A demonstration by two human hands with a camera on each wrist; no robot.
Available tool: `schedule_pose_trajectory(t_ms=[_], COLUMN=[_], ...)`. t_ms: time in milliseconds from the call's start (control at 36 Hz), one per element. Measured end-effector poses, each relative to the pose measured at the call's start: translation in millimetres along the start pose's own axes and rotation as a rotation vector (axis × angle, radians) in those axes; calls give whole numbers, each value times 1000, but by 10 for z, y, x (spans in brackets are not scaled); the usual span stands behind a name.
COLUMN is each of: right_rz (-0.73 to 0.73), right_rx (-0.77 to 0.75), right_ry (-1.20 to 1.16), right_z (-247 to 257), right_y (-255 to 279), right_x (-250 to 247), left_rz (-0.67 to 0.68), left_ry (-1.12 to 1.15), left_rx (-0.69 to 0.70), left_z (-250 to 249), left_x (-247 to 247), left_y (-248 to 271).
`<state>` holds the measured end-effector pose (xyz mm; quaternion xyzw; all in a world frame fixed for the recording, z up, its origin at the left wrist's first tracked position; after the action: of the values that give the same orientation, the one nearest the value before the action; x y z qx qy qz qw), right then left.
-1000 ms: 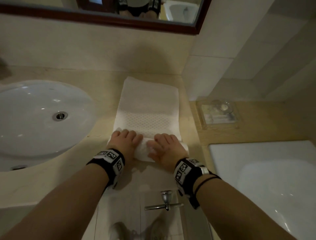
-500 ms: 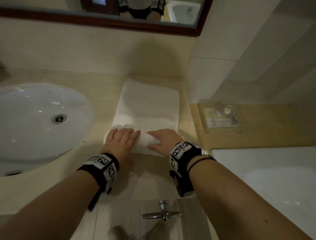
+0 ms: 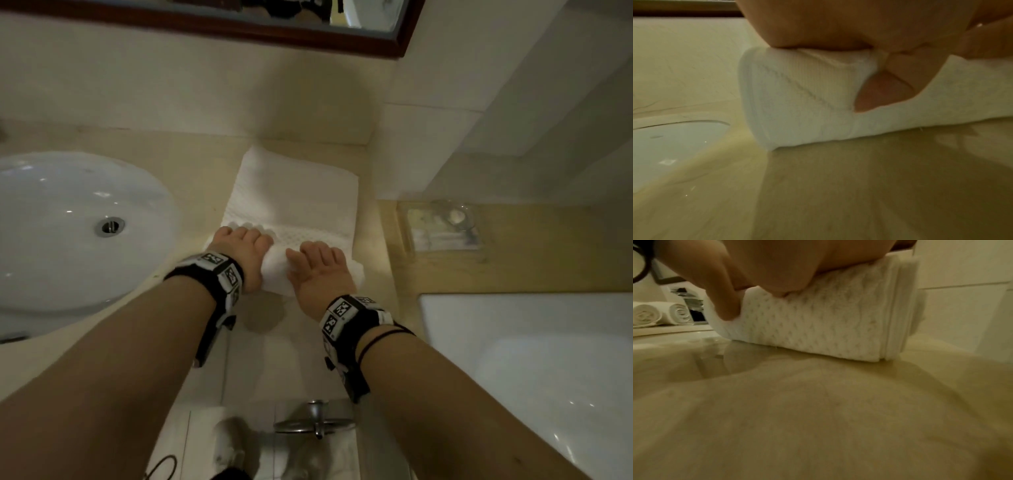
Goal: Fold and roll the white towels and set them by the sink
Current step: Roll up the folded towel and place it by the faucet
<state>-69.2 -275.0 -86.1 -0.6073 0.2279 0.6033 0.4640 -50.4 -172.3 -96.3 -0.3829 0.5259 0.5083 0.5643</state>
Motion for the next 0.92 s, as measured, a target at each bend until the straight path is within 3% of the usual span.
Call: schedule_pose_trajectory(t_ms=[111,250,389,500,639,722,806,917], right_rz=[233,255,316,340,457,508,447,168], right_rx=[-52,28,100,152,296,312,176,170], right_ry=[68,88,27,-2,-205,-271,-142,32], right_z=[-45,-113,-224,-332,-461,-519,-520,-549], right_y=[-39,-270,-469,-548,-621,-673,-780,-824], right_x=[147,112,98,142,273,336,284,94], left_rz=[132,246,117,-55,-114,-44,-15,97], left_ry=[60,176,279,178,25,-49,-7,92], left_rx=[10,40,111,278,373,366,314,282], left_z=[58,63,102,49,42,25,38,85], left_x=[63,44,-72,-244,-246,-91,-100,-95], left_y=[-213,-360,-482,-397,-327,-408,-573,-819])
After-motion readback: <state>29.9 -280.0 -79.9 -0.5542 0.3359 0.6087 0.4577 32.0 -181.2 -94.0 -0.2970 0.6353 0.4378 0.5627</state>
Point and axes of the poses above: each hand's wrist, its own y-axis away from the middle knuckle, its own x-axis out of the palm, z = x × y, the point moved 9 cm from there along -y, towards the middle knuckle, and after that the axes turned 13 degrees about -z, right-handed, at the moved point
